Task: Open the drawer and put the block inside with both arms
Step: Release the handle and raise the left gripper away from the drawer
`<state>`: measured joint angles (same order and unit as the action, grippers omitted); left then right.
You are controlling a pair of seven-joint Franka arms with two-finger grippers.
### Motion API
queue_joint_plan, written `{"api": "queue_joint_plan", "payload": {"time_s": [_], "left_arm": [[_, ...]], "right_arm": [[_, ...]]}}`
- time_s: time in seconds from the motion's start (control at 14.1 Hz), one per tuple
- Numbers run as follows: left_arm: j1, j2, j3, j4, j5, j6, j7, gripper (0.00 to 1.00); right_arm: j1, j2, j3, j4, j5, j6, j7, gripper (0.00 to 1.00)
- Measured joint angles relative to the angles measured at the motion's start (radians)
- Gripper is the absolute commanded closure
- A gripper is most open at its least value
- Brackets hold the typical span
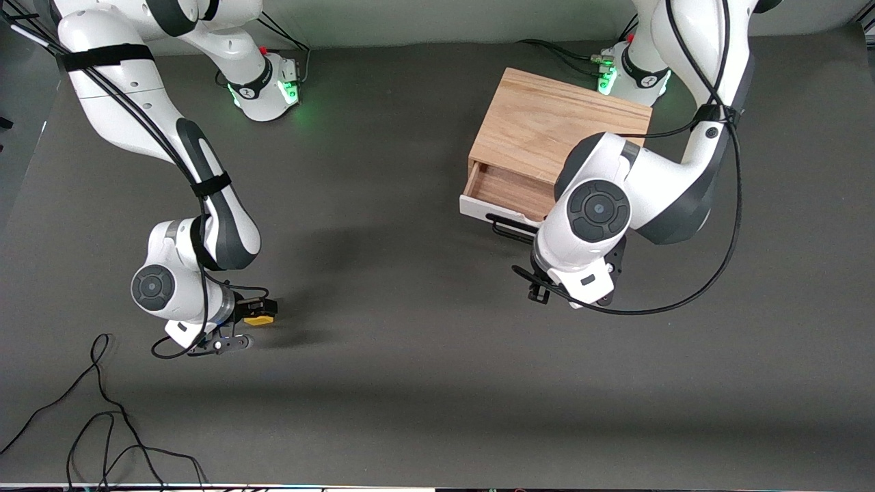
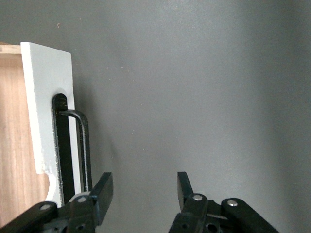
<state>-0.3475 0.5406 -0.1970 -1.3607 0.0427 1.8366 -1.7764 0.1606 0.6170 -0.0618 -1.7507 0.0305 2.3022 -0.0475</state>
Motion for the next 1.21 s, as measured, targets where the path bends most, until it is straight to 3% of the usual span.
{"api": "queue_joint_plan", "payload": {"time_s": [0.43,0.57,0.64,0.71,1.13,1.21], "left_arm": [[0.0,0.008,0.0,0.0,0.0,0.0,0.0,0.38],[0.0,0.008,0.0,0.001,0.001,0.001,0.002,0.34],[0.001,0.008,0.001,0.004,0.004,0.001,0.012,0.29],[0.004,0.007,0.002,0.008,0.006,0.001,0.035,0.02],[0.049,-0.042,0.005,0.017,0.009,-0.048,0.225,0.01],[0.05,-0.054,0.005,0.02,0.009,-0.071,0.265,0.01]], "right_arm": [[0.0,-0.027,0.0,-0.058,0.0,0.028,0.0,0.0],[0.0,-0.044,0.0,-0.117,0.0,0.097,-0.001,0.0],[0.0,-0.047,0.0,-0.151,0.0,0.147,-0.001,0.0],[0.0,-0.047,0.0,-0.178,0.0,0.183,-0.001,0.0],[0.0,-0.057,0.0,-0.177,0.0,0.214,-0.001,0.02],[0.0,-0.057,0.0,-0.178,0.0,0.214,-0.001,0.11]]}}
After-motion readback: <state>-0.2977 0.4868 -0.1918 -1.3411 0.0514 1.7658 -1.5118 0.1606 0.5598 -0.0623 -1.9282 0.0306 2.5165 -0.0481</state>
